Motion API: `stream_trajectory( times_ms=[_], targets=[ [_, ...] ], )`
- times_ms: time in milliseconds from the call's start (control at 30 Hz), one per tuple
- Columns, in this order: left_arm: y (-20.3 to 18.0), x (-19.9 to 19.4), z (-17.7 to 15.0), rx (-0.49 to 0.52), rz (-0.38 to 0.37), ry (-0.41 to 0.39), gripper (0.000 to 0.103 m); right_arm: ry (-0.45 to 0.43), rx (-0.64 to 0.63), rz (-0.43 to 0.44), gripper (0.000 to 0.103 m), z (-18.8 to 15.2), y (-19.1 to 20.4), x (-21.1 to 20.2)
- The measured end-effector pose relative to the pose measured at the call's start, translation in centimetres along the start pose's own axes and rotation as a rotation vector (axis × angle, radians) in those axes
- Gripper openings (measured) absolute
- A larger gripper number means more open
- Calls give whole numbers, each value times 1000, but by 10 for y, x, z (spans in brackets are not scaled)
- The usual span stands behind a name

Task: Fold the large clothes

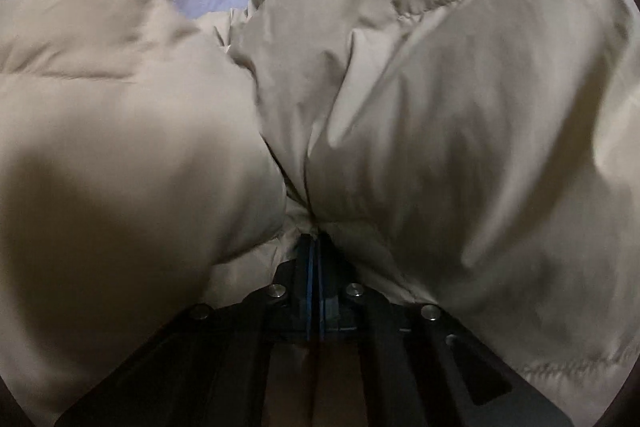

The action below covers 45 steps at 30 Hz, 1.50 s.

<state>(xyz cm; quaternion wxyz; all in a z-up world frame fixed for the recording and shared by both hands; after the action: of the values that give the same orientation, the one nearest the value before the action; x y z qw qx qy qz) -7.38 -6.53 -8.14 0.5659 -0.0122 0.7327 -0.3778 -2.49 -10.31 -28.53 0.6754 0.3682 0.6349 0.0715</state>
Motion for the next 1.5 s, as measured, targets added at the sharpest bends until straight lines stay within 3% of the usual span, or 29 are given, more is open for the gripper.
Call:
stream_trajectory(
  times_ms=[67, 200, 267, 367, 567, 633, 667, 700, 733, 800, 833, 1000, 1100, 1167, 1200, 1300, 1400, 1500],
  targets=[
    [-11, 5, -1, 28, 5, 23, 48, -24, 15, 46, 1, -5, -9, -22],
    [-37, 31, 4, 98, -10, 98, 62, -101, 35, 77, 4, -26, -39, -71],
    [-54, 48, 6, 132, -84, 142, 74, -144, 75, 100, 3, -40, -60, -94],
    [-75, 74, 8, 209, -168, 181, 80, -192, 138, 113, 3, -56, -88, -115],
    [-89, 130, 21, 296, -85, 166, 80, -267, 247, 88, 4, -89, -128, -145],
    [-110, 140, 26, 308, -61, 153, 86, -286, 265, 69, 6, -105, -136, -158],
    [-118, 147, 24, 314, -52, 148, 87, -296, 269, 56, 10, -112, -138, -166],
    [-121, 148, 22, 323, -36, 140, 87, -305, 258, 68, 28, -120, -134, -175],
    [-116, 157, 22, 331, -24, 138, 87, -313, 244, 86, 56, -121, -127, -182],
    [-137, 168, 19, 344, -5, 132, 87, -349, 175, 140, 88, -133, -103, -198],
    [-142, 170, 26, 347, 7, 128, 87, -355, 129, 164, 88, -138, -88, -202],
    [-98, 144, 67, 413, 52, 70, 87, -305, 26, 121, 88, -130, -44, -180],
    [-87, 104, 77, 454, 120, -62, 87, -309, 30, 37, 88, -115, -38, -166],
    [-72, 78, 88, 426, 168, -153, 87, -327, 45, -2, 87, -110, -44, -168],
    [-61, 67, 92, 403, 187, -189, 87, -340, 60, -48, 83, -109, -50, -169],
    [-13, 45, 108, 278, 267, -256, 87, -351, 106, -144, 20, -90, -57, -169],
    [30, 52, 123, 169, 307, -252, 87, -377, 150, -161, 15, -99, -74, -176],
    [31, 71, 129, 159, 311, -246, 87, -398, 149, -237, 15, -104, -88, -181]
  ],
)
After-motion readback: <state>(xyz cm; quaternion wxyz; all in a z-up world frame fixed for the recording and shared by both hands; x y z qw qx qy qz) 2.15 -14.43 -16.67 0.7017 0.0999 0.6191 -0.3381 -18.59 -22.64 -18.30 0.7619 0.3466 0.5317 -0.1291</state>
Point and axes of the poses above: each gripper's, at about its wrist camera, not at the fingertips, and x roughly the way its jaws point, y to its left, z to its top, the point moved 8 cm from there along x, roughly the way its jaws point, and after that the axes turned 10 degrees about y, right-handed, at the moved point
